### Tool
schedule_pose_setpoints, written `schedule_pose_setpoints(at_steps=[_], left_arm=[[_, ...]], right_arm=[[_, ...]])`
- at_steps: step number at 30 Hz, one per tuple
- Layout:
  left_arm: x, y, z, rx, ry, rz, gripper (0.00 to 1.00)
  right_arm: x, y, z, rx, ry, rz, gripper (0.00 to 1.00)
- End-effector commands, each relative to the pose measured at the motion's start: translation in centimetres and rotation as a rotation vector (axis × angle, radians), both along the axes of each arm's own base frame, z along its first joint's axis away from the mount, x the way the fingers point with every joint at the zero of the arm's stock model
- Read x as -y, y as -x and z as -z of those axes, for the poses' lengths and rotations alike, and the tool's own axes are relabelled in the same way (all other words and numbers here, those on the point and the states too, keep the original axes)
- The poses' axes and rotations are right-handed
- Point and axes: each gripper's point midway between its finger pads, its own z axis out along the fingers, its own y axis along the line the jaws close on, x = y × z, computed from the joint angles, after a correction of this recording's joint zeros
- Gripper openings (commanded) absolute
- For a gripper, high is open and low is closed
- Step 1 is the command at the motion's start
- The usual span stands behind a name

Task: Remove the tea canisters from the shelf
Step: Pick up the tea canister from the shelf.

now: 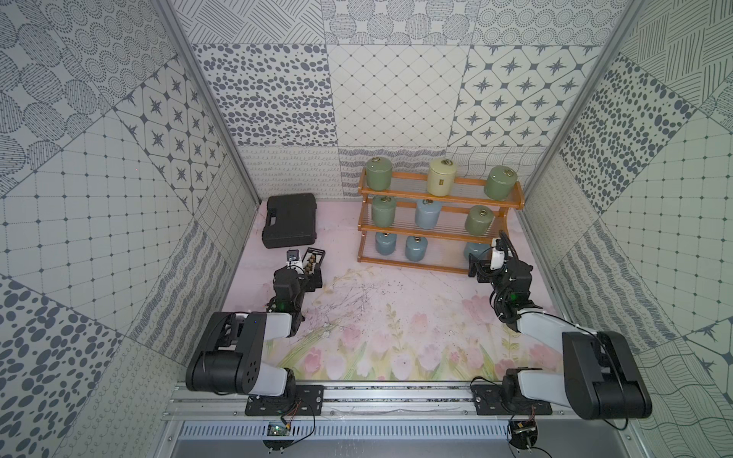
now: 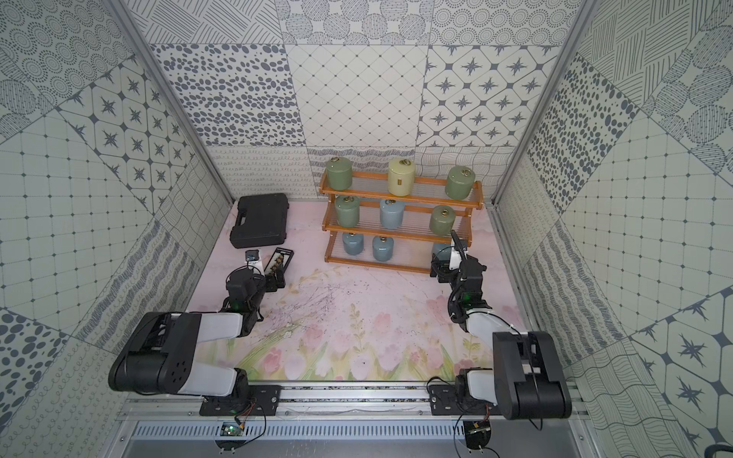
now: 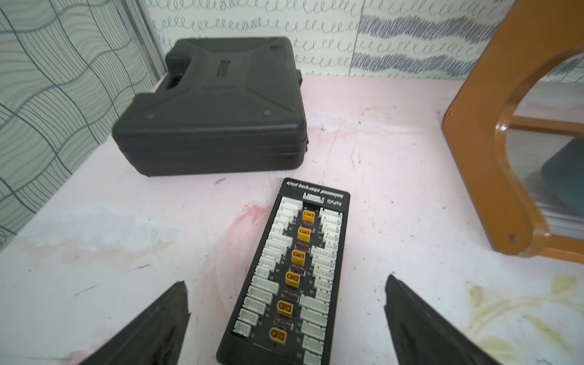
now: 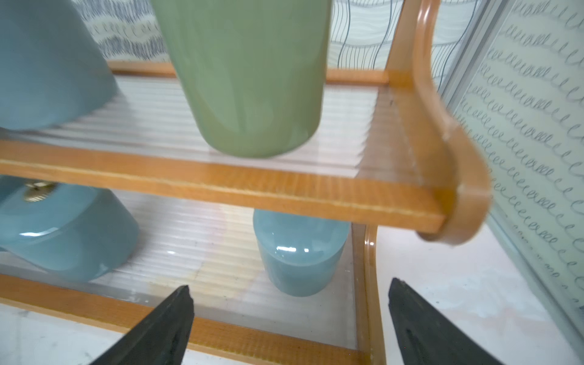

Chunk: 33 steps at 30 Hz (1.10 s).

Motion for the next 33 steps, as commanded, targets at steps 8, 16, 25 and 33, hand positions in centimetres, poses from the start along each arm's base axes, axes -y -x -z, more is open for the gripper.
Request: schedule_pose_setpoints(at_steps=[8, 16, 25, 33], left_arm=[[5.3, 2.9, -8.4, 0.094, 0.089, 0.173, 1.0], [10.4, 4.9, -9.2, 0.065, 0.18, 0.364, 1.0], [13.5, 6.0, -9.1, 0.042, 0.202, 0.456, 1.0], [15.7, 6.6, -7.9, -0.001, 0.215, 0.522, 1.0]], right_arm=[[0.0, 7.7, -8.0, 0.053, -0.104, 0.007, 1.0], [-0.8, 8.3, -15.3, 0.08, -0.12, -0.039, 1.0], [-1.5, 3.4, -21.8, 0.071, -0.087, -0.083, 1.0], [-1.3, -0.9, -24.7, 0.073, -0.089, -0.087, 1.0]])
